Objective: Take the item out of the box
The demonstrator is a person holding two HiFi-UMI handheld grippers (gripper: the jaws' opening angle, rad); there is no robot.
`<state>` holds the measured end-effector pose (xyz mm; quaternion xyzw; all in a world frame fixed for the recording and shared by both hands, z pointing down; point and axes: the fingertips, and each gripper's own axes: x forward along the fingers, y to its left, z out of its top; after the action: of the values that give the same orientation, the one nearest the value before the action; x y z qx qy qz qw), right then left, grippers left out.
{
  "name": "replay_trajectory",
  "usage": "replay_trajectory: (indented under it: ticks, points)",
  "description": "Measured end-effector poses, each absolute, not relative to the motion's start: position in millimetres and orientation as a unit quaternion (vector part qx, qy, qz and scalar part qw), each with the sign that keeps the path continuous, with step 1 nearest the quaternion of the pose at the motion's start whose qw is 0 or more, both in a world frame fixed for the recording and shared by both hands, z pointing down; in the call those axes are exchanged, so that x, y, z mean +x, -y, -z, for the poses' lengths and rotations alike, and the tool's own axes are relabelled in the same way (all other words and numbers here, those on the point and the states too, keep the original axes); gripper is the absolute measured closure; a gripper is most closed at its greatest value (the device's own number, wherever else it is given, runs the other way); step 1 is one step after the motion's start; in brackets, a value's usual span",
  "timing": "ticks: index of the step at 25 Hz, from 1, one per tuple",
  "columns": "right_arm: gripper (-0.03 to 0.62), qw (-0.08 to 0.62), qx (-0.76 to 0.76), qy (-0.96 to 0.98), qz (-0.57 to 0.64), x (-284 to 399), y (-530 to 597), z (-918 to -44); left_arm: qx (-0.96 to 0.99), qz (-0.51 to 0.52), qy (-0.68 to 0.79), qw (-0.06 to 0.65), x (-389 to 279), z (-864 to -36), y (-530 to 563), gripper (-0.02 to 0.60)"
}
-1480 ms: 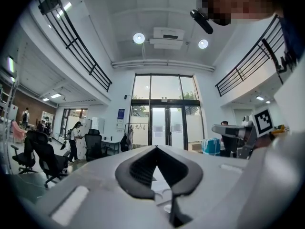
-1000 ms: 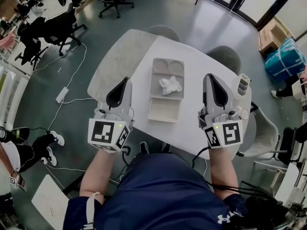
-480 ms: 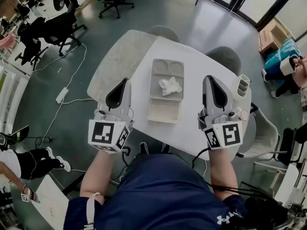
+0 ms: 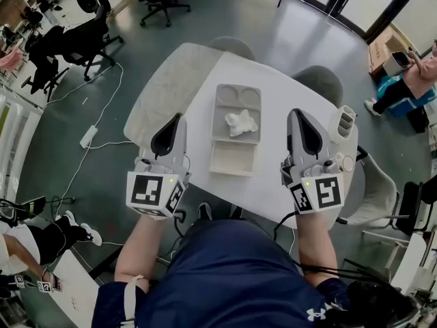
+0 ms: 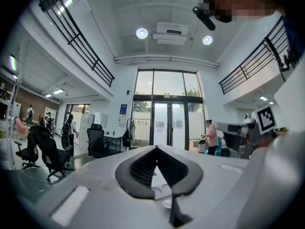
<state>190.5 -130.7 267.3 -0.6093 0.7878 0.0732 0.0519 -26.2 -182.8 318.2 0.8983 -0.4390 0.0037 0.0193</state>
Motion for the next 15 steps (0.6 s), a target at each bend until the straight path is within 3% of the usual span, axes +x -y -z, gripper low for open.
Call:
replay_trajectory:
  ticks: [15]
  points:
    - [0.592,0.052,-0.610,-0.787,-0.068,201,130,-270,0.900,-0.011,0.436,0.021,-13,-322,183,0.580]
